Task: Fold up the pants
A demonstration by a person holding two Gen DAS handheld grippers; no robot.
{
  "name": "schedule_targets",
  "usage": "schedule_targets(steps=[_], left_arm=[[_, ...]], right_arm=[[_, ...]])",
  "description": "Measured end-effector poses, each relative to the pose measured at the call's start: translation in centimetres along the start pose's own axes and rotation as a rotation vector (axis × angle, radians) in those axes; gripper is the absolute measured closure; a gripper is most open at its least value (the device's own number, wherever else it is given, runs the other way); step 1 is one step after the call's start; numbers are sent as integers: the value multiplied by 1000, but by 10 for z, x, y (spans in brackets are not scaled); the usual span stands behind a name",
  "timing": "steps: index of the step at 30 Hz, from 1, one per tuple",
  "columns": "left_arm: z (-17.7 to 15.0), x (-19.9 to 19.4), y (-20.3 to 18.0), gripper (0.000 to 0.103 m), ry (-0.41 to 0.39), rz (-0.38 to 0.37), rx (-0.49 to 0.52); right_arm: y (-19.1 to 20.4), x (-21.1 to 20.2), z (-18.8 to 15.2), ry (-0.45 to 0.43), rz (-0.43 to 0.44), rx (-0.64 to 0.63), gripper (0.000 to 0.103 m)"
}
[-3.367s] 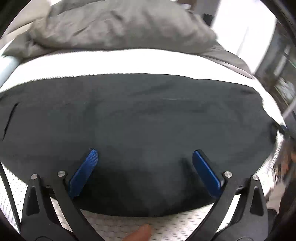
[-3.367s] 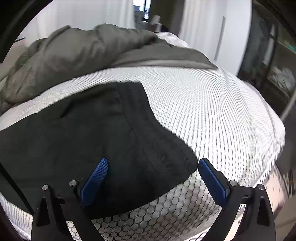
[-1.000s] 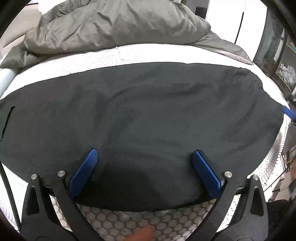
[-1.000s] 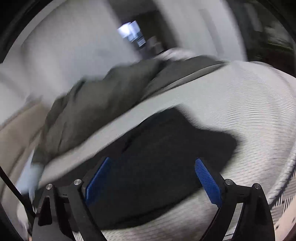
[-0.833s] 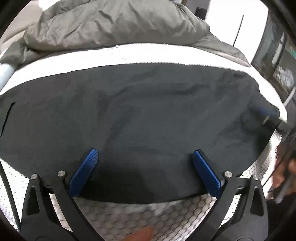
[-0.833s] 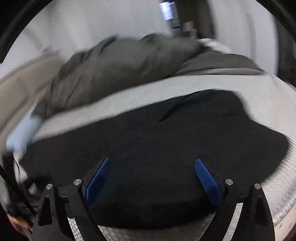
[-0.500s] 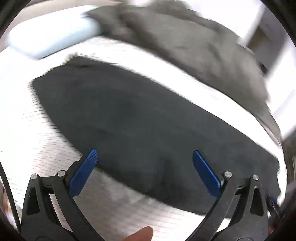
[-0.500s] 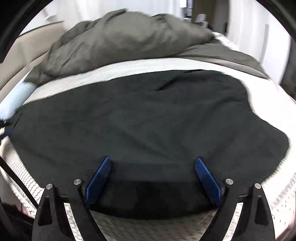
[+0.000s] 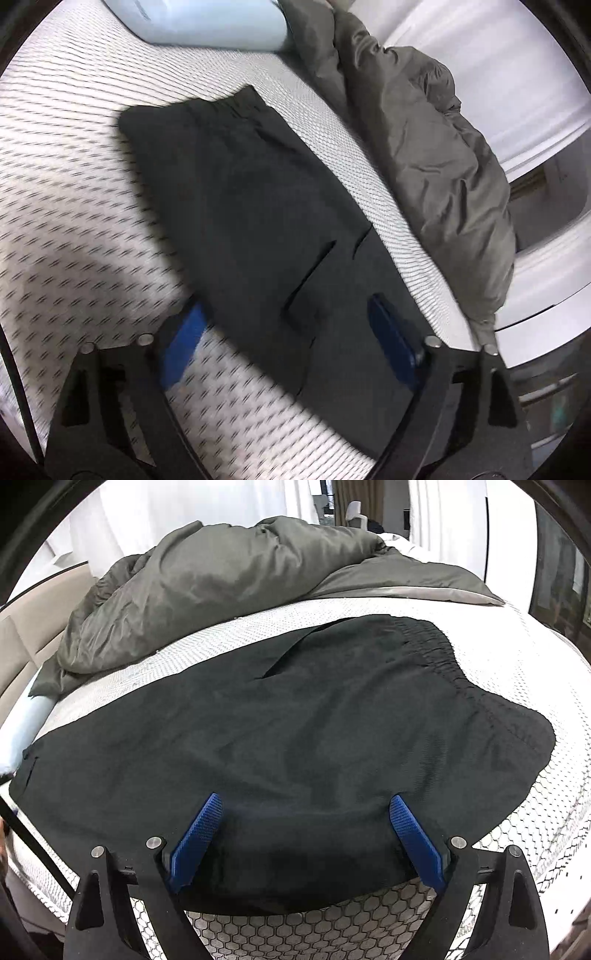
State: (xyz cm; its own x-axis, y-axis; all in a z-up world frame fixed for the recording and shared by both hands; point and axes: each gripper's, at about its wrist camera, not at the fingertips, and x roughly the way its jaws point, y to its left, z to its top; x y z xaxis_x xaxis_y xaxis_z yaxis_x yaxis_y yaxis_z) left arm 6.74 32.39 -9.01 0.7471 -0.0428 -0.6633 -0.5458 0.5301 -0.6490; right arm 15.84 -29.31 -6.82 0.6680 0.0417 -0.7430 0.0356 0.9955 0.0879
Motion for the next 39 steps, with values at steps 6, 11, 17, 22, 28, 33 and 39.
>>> schedule_targets(steps=[6,11,17,22,28,33,39], left_arm=[[31,22,17,93,-66,48,-109],[27,-2,28,102,-144,54,-95],[18,-33,33,92,-162,201,6],[1,-65,6,32,-263,295,96],[-51,-69,-78,1,-291,159,407],[-110,-11,-129,1,-58,77,619],[-175,44,-144,1,60,225,881]], right_arm=[[0,3,1,-4,6,2,8],[0,3,1,-7,17,8,8],[7,0,0,-11,30,-13,8],[21,-14,1,-74,100,-61,8],[86,-1,7,-7,307,-168,37],[177,24,0,15,363,-307,52],[205,48,-14,36,327,-386,65]])
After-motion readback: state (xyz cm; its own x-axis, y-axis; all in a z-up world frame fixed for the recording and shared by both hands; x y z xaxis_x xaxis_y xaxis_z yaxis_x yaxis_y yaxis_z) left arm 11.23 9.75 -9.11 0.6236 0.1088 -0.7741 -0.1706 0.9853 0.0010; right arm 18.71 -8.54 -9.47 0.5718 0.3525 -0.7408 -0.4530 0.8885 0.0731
